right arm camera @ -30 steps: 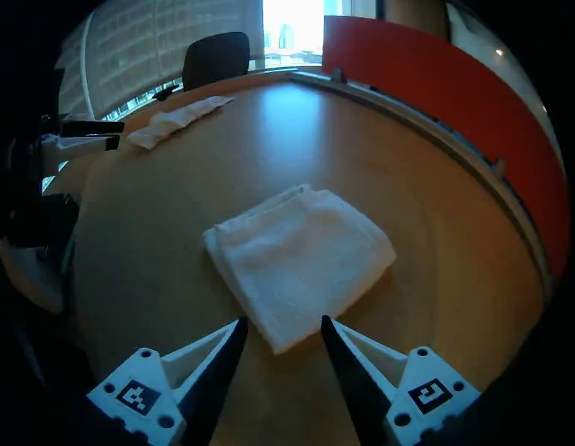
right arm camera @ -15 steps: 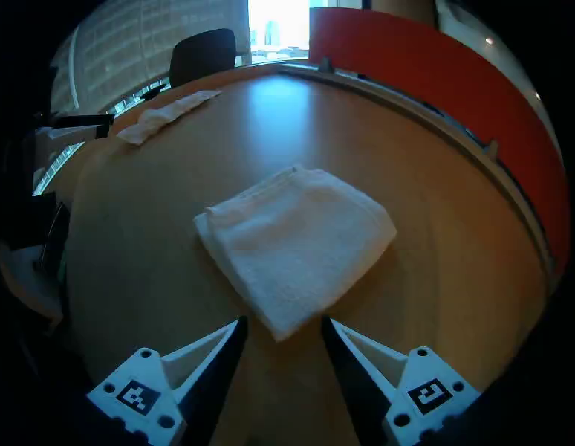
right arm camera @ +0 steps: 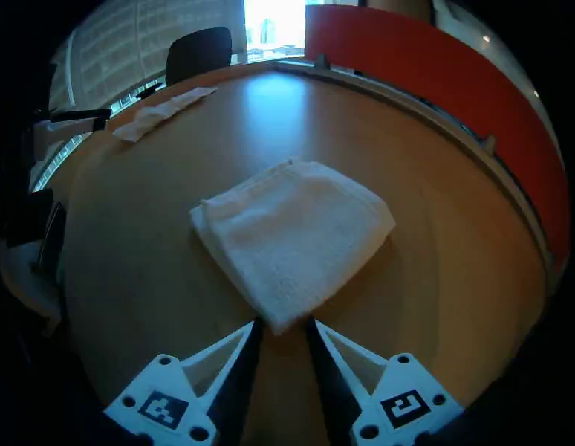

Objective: Fold towel

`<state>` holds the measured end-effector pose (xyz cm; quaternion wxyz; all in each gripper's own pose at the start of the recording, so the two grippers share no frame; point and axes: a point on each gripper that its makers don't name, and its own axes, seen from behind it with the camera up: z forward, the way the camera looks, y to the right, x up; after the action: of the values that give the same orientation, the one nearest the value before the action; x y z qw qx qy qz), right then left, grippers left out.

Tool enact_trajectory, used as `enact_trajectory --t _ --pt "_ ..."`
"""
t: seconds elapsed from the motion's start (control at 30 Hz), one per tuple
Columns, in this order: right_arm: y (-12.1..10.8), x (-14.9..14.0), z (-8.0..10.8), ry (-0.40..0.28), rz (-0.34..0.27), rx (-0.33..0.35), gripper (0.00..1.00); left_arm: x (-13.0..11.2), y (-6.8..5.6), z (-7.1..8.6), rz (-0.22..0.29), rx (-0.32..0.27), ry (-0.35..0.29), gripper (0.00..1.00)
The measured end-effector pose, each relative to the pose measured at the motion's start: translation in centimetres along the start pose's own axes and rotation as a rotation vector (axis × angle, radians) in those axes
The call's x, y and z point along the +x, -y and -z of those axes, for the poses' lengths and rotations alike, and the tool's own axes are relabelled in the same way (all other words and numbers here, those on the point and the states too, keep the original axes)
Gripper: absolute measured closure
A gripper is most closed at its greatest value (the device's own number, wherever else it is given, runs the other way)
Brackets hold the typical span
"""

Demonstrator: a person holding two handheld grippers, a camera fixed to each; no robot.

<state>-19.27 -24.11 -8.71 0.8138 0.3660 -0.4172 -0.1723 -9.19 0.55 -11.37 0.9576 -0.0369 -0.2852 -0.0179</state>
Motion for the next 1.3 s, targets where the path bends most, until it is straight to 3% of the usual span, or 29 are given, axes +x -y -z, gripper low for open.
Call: enact_trajectory --t 0.37,0.8,1.3 --pt "0.3 -0.1 0.0 -0.014 -0.022 0.006 0.93 -0.1 0.0 0.0 -0.002 -0.003 0.003 0.09" --pt "-0.1 1.0 1.1 -0.038 -0.035 0.013 0.95 -0.4 0.0 0.0 0.005 -0.007 0.006 0.09" --pt "-1.3 8.0 4.4 -0.119 0.045 0.000 0.95 -0.1 0.3 0.1 0.008 -0.015 -0.014 0.09"
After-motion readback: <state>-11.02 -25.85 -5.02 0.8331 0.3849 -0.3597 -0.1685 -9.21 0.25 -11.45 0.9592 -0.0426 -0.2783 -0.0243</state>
